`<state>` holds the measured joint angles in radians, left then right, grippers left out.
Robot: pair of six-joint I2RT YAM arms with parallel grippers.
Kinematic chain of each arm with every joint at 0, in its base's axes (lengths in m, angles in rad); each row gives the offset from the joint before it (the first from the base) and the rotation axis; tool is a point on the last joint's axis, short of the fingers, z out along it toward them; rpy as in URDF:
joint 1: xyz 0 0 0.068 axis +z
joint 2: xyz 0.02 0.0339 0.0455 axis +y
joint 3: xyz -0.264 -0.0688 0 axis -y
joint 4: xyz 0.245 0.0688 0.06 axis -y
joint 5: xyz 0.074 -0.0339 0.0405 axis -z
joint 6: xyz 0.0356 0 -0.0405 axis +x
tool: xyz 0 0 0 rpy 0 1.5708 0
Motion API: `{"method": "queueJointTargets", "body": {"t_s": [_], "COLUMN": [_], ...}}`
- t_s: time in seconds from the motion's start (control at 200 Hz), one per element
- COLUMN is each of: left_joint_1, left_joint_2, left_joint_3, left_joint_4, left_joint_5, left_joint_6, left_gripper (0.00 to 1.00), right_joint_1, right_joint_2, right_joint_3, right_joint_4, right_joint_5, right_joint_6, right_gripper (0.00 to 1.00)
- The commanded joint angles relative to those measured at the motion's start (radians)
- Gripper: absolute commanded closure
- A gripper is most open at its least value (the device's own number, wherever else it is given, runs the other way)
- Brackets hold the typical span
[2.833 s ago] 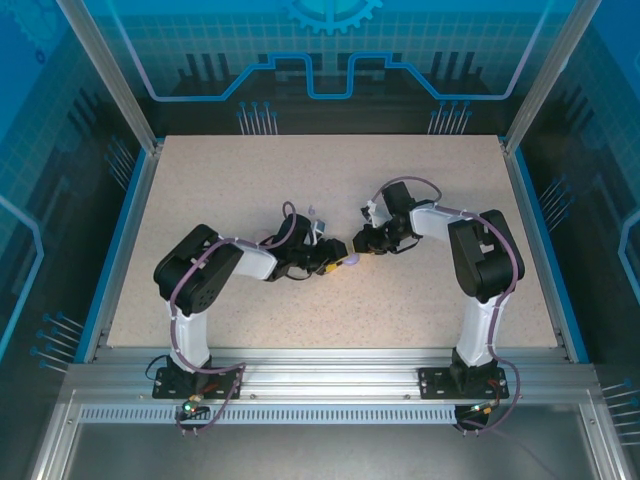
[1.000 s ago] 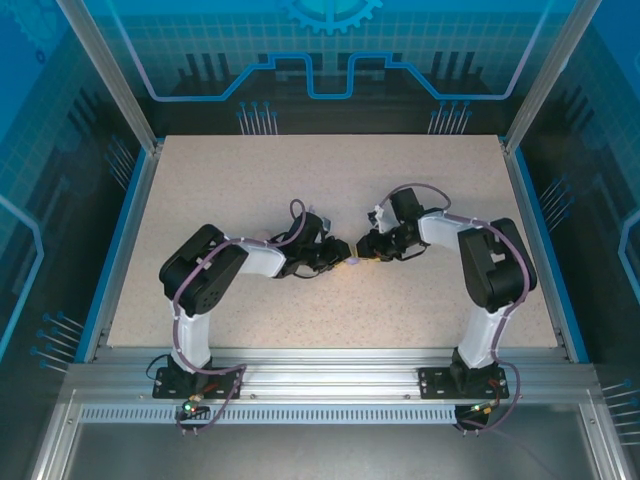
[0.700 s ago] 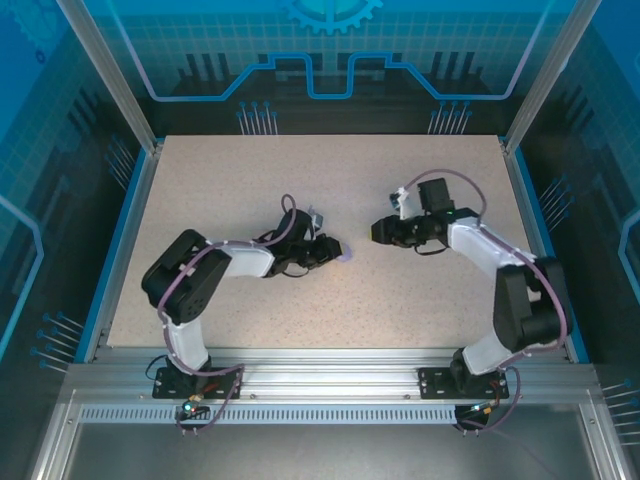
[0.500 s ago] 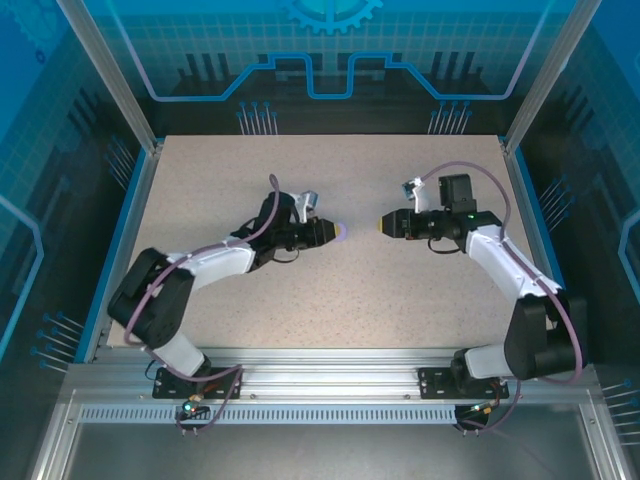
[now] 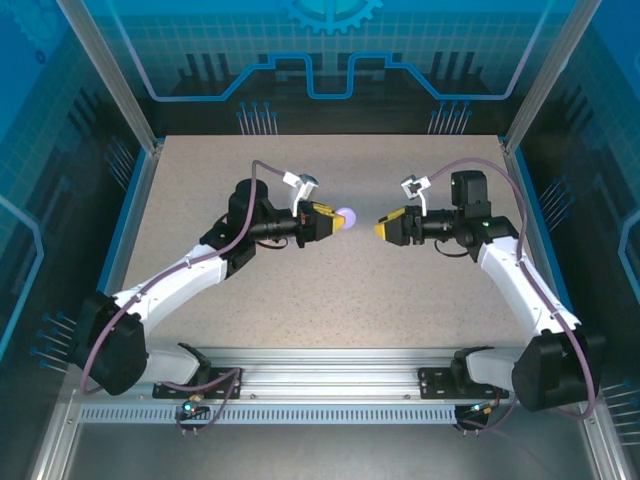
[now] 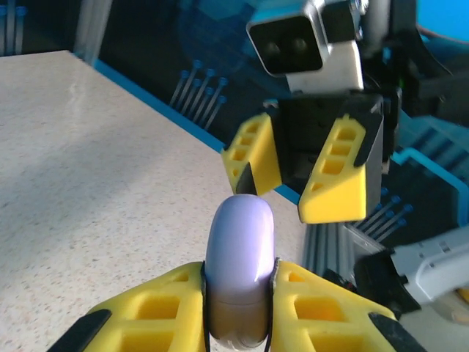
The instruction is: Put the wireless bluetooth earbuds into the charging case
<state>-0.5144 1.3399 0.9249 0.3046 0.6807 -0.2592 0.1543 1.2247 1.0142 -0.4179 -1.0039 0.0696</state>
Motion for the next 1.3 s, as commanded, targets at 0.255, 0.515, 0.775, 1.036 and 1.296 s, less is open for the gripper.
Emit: {"method": "queueJointTargets", "body": {"t_s": [0.255, 0.515, 0.775, 1.036, 1.296], "left_joint_1": [-0.030, -0.031, -0.032, -0.031, -0.017], "left_joint_2": [-0.001, -0.001, 0.004, 0.007, -0.003], "left_joint_3": [0.024, 0.041, 0.050, 0.053, 0.005], "left_joint_4": [0.011, -0.015, -0.022, -0.023, 0.071], "left_joint_5": [0.207, 0.215, 0.214, 0.211, 0.163], "left_joint_6": [0.110, 0.110, 0.106, 0.097, 0.003], "left_gripper": [0.85, 0.85, 0.84, 0.81, 0.55], "right_joint_1": [0.121, 0.183, 0.200, 0.201, 0.178], "right_joint_2": [0.017, 0.062, 0.075, 0.075, 0.024], "right_joint_3": [0.135, 0.194, 0.207, 0.215, 0.194], "right_joint_4": [-0.131, -0.198, -0.233, -0.233, -0.166], "right_joint_5": [-0.056, -0.027, -0.025, -0.012, -0.016], "right_joint_6": [-0.131, -0.192, -0.220, -0.217, -0.157], "right_gripper": [0.48, 0.53, 0.63, 0.74, 0.81]}}
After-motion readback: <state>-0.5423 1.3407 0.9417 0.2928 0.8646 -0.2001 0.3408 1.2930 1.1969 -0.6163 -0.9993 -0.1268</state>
